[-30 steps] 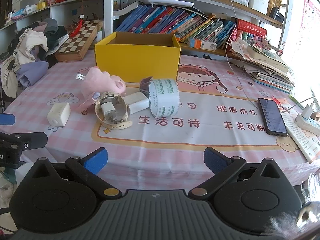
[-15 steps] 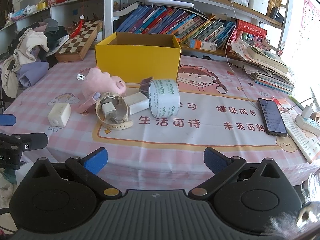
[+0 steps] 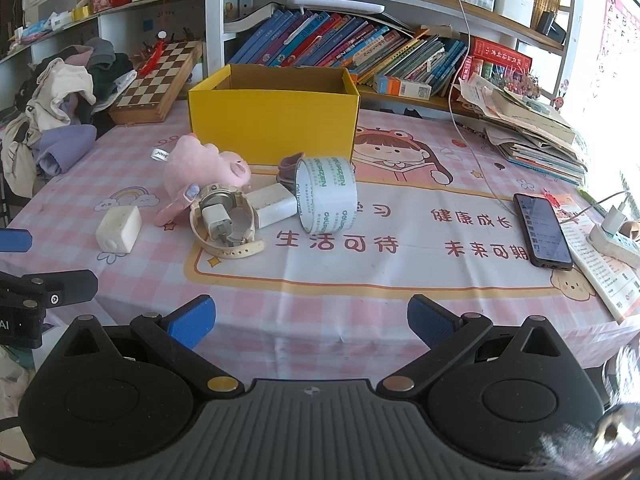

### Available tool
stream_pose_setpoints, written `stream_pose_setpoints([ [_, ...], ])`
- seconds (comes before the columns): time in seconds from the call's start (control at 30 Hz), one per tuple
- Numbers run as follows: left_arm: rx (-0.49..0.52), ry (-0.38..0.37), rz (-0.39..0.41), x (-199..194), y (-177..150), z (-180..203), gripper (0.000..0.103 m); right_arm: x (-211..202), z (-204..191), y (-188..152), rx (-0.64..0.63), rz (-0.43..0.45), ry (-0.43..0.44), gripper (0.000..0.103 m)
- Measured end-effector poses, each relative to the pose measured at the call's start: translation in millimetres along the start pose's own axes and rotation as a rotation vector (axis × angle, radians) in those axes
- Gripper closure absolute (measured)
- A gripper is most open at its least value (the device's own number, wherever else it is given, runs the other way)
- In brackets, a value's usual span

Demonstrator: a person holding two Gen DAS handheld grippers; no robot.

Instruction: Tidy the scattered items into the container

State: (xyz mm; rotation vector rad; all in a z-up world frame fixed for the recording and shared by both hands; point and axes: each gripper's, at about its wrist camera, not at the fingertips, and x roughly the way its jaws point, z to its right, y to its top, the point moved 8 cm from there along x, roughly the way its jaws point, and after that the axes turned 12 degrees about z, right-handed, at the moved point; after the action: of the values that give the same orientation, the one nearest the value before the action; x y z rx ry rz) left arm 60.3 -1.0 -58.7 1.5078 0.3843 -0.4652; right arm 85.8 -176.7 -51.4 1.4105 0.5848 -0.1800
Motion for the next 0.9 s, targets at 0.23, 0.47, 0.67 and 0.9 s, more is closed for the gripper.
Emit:
stream_pose_setpoints([
  [0.23,-0.018,-0.018,-0.013,2.3,-1.2,-0.4,0.000,1.3,0.0,-0.5,0.005,-0.008,0.010,0.000],
  [0.47,-0.016,-0.022,-0.011,1.7,-1.4,-0.4,0.000,2.4,-1.0,-0.8,0.006,-0.017,0.017,0.000],
  [0.67,-0.009,-0.030,-0.002,0.8,0.2,1.6,0.000,2.3,-2.4,-0.3,0.004,-0.019,0.030,0.000],
  [0.9,-0.006,-0.051,-0.011,1.9,-1.0,4.7,0.000,1.9,-3.1,0.4,0.003,-0.016,0.035,0.000],
])
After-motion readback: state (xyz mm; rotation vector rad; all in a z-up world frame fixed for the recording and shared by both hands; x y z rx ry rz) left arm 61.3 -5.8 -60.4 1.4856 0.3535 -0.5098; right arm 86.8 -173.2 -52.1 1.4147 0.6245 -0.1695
